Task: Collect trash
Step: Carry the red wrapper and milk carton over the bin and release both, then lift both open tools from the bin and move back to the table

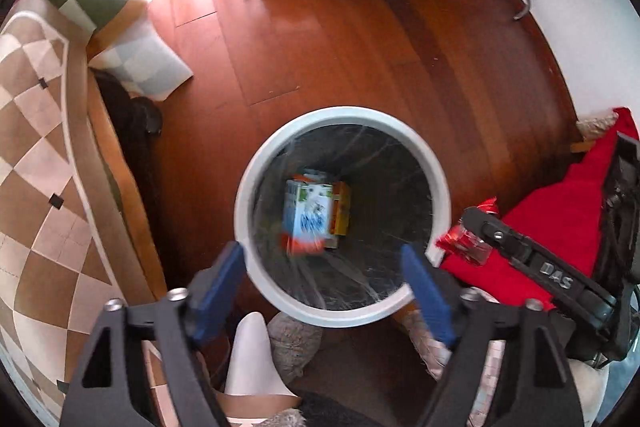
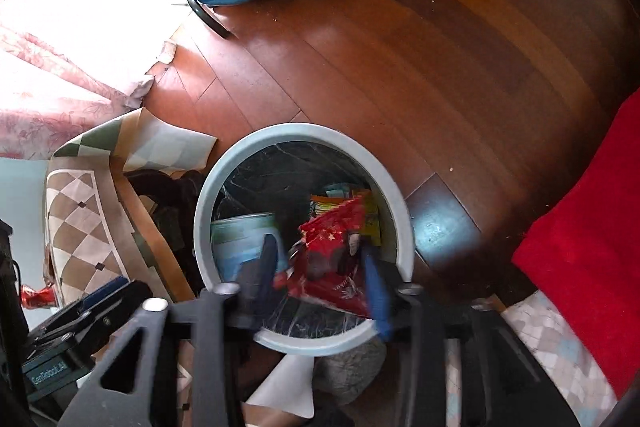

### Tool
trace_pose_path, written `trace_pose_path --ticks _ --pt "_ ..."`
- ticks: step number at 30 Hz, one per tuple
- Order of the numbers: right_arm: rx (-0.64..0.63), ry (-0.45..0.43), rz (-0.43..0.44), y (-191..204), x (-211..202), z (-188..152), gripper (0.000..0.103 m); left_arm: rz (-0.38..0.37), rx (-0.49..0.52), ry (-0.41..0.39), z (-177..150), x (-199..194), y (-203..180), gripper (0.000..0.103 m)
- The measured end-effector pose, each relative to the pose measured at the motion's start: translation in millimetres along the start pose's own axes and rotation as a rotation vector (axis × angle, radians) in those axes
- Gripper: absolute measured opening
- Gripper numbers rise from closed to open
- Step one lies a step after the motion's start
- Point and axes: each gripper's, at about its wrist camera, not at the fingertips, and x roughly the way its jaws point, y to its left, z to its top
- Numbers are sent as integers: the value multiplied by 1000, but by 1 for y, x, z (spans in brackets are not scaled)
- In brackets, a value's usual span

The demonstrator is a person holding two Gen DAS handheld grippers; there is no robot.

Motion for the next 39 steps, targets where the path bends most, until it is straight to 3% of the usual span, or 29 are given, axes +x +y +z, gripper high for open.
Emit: trace_pose_path --ticks 1,3,5,7,10,17,27,39 --pt "5 -2 0 -2 2 -1 68 22 -2 -3 -1 0 3 95" --pt "16 -4 1 -5 3 -3 76 49 -5 -8 -2 1 7 95" --pt "14 0 -12 -5 3 -7 95 80 1 -20 -4 1 10 96" --pt "1 5 -26 -4 2 -12 103 116 20 -39 -9 -3 9 97" --pt "-36 9 -86 2 -3 -22 103 175 53 -57 -17 -6 6 98" --pt "-106 -2 -161 15 -21 -42 103 214 76 -90 -31 -20 -1 98" --pt "-147 -52 -180 30 -69 -56 103 223 85 -165 -45 -67 -11 98" --pt "-189 -161 -170 52 -150 -89 103 199 89 -257 -84 -130 -13 99"
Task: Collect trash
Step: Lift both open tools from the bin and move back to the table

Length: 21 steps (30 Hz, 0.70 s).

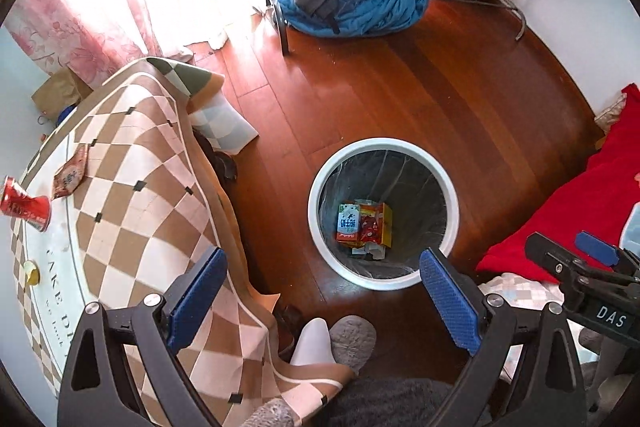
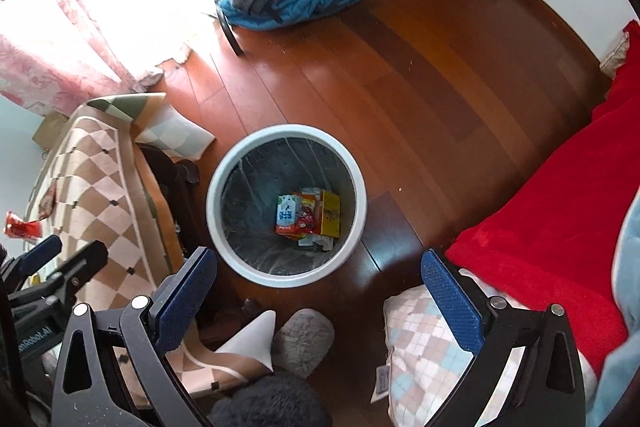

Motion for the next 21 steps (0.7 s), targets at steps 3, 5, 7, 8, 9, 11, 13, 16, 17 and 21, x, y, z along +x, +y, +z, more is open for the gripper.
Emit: trace_pose_path --ticks 3,5,7,8,9,11,13,16,17,21 --pt "-5 -35 4 7 -25 -6 103 -8 -10 -28 -5 -19 5 99" --pt "-7 -60 6 11 -42 -10 103 -16 -15 -54 -8 -35 8 99" --pt "-4 -88 16 15 -62 -15 103 -20 -20 -74 -11 -48 11 98" --pt "-2 -99 21 17 -70 -17 103 -19 -21 -84 -12 -55 14 99" --pt "0 -112 25 19 -79 -19 103 -16 -24 -93 -14 -62 16 98" --pt "10 -145 43 23 -98 -23 103 -5 -33 -118 -16 -78 22 98" --pt "21 -179 71 29 -115 -27 103 16 -57 -148 -19 -96 32 98" --pt "25 -229 115 46 -142 -34 103 8 -93 -186 -23 -118 53 99" --pt "19 -243 135 55 -149 -36 103 19 -110 -197 -25 -124 64 99" --pt "-24 -246 211 100 -159 -46 103 69 -192 -229 -39 -142 118 99"
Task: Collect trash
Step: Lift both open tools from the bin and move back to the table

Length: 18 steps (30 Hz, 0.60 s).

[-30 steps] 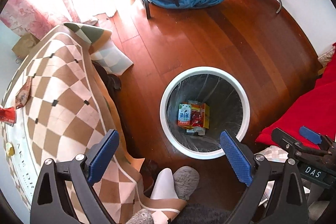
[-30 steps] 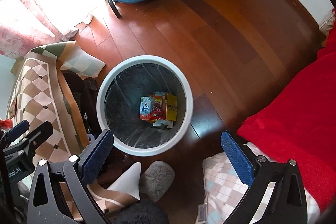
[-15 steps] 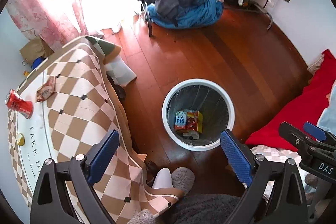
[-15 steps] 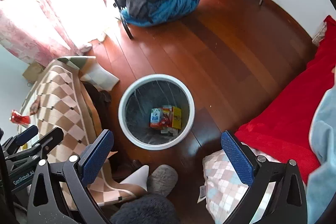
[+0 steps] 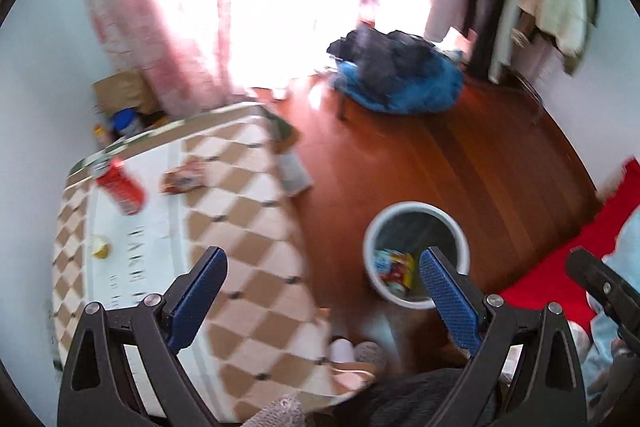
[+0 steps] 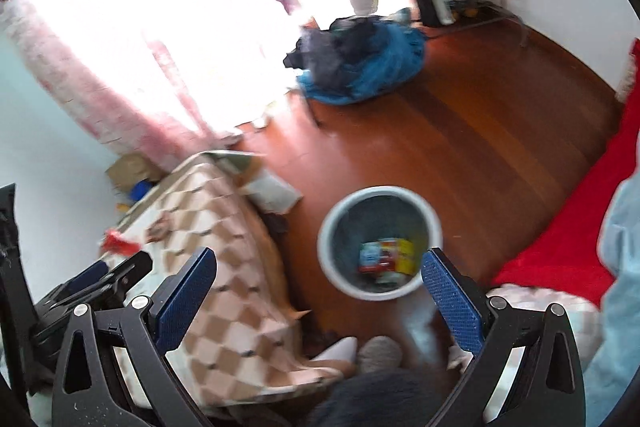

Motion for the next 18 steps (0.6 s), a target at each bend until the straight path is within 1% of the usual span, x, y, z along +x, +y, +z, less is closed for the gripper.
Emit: trace_pose_path --ticks 1,3,4,5,6,7,9,10,12,13,14,16,18 --pt "-18 10 23 16 4 -3 103 33 -33 -7 -2 -1 24 99" --pt "-54 35 62 49 18 -10 103 84 -76 -12 -5 1 59 99" --pt "-77 59 81 71 30 -14 103 130 -110 -6 -9 6 88 99" --pt "-96 81 99 87 40 -18 103 156 -130 6 -12 11 107 99" --pt "-120 112 124 110 56 -23 103 181 -151 23 -17 17 126 99" --pt "-133 132 134 125 69 -28 103 220 -190 50 -24 26 157 99" --pt "-180 192 170 167 103 -40 103 271 -241 91 -36 38 200 99" --pt "-204 220 182 188 123 -47 103 309 -278 119 -46 47 231 99" --pt "-248 290 213 230 166 -61 97 358 -328 164 -60 63 273 99" --pt "-267 318 212 247 185 -67 87 377 -361 194 -71 72 297 99" --pt "-283 342 211 262 203 -72 82 392 -387 212 -78 79 314 99" --pt "-328 390 197 296 242 -84 81 404 -433 244 -91 92 344 99" --pt "-364 414 184 320 272 -93 80 398 -463 262 -100 103 369 99"
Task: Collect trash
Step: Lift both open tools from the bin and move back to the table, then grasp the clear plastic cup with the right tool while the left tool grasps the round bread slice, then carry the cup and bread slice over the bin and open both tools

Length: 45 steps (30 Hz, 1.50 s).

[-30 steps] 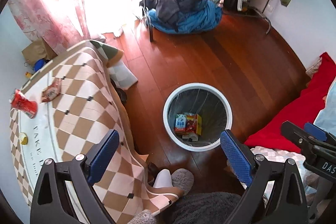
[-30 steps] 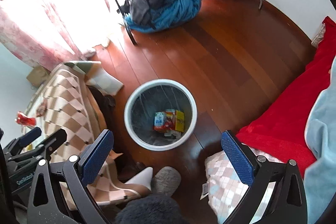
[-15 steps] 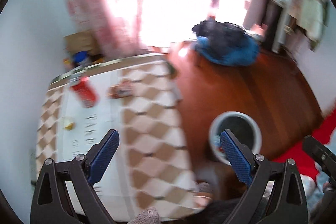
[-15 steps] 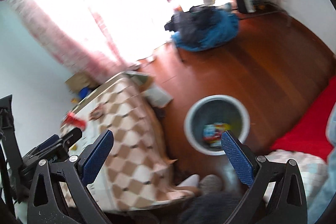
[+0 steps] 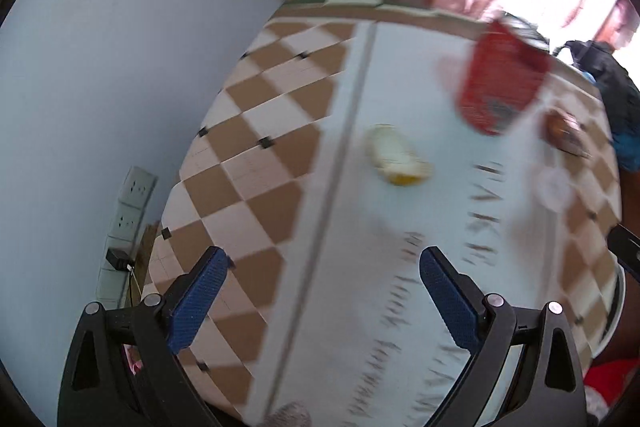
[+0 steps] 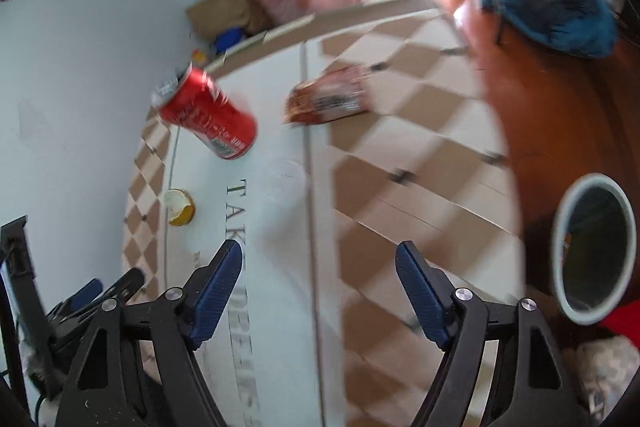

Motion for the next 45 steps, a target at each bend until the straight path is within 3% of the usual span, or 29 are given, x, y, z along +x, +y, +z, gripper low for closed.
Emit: trace_pose_path --ticks 4,10,11,14,15,16,19,21,27,34,45 --pt "-38 38 -45 26 56 23 79 -46 21 15 7 24 13 98" --pt "-68 37 -88 38 92 37 53 -129 106 19 19 48 -17 98" --pt "-83 25 -93 40 91 38 44 -134 116 18 21 51 -22 97" --pt "-116 12 -114 46 91 38 44 -143 139 11 31 63 -36 96" --pt "-124 8 -118 48 88 37 44 -139 145 5 34 64 -40 84" --pt "-131 5 -124 49 87 36 44 -124 154 2 37 65 -45 65" --pt "-144 0 -132 48 82 35 44 -129 154 -13 39 67 -49 30" --pt "-148 -3 -135 47 79 34 44 -120 159 -28 39 65 -48 23" --pt "-159 -20 -116 44 58 24 44 -100 163 -77 25 43 -43 17" --pt "-174 -53 -90 46 25 2 44 -94 178 -209 7 -19 -35 16" --pt "-154 -140 -35 32 -56 -30 44 -178 227 -357 -20 -119 -45 14"
